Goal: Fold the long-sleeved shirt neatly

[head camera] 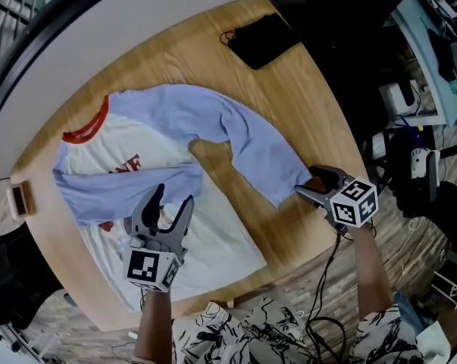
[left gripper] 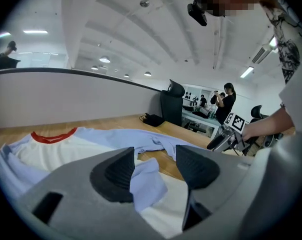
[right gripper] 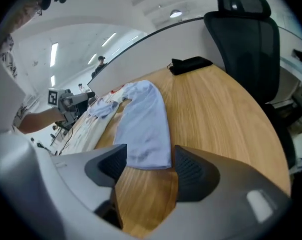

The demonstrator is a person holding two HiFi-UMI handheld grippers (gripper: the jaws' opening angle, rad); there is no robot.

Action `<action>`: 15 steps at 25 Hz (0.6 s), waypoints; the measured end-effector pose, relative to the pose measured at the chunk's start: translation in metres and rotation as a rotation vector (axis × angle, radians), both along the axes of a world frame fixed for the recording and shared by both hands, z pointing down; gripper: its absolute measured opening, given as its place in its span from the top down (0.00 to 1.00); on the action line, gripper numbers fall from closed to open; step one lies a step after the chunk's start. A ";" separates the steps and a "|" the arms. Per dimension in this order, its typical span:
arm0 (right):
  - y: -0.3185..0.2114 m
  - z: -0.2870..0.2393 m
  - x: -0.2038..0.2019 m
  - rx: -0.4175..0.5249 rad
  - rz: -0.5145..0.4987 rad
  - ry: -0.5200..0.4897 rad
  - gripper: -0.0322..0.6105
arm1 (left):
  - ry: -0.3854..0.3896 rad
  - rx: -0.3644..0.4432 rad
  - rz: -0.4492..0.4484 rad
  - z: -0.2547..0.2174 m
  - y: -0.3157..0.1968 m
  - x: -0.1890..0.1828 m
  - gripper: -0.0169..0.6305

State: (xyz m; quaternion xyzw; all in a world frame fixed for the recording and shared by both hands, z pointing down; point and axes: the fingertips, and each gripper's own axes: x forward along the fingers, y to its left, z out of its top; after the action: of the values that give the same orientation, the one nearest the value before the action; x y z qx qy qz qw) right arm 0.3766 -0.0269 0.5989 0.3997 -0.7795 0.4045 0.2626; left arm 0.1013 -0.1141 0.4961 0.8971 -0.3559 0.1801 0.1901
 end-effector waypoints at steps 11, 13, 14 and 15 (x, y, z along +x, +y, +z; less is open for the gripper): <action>-0.004 0.007 0.023 0.056 0.200 0.102 0.91 | -0.029 -0.018 0.006 0.009 0.009 0.002 0.56; -0.015 -0.011 0.023 0.067 0.195 0.028 0.91 | -0.035 -0.041 -0.010 0.012 0.009 -0.007 0.56; -0.024 -0.026 0.025 0.086 0.188 -0.006 0.91 | -0.033 -0.049 -0.022 0.013 0.009 -0.012 0.56; -0.036 -0.044 0.025 0.108 0.178 -0.040 0.91 | -0.030 -0.052 -0.034 0.012 0.009 -0.017 0.56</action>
State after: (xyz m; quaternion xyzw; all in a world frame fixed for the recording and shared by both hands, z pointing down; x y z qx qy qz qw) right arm 0.4021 -0.0625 0.5545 0.4729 -0.7665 0.3916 0.1882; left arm 0.0844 -0.1054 0.5077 0.8828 -0.3691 0.1995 0.2112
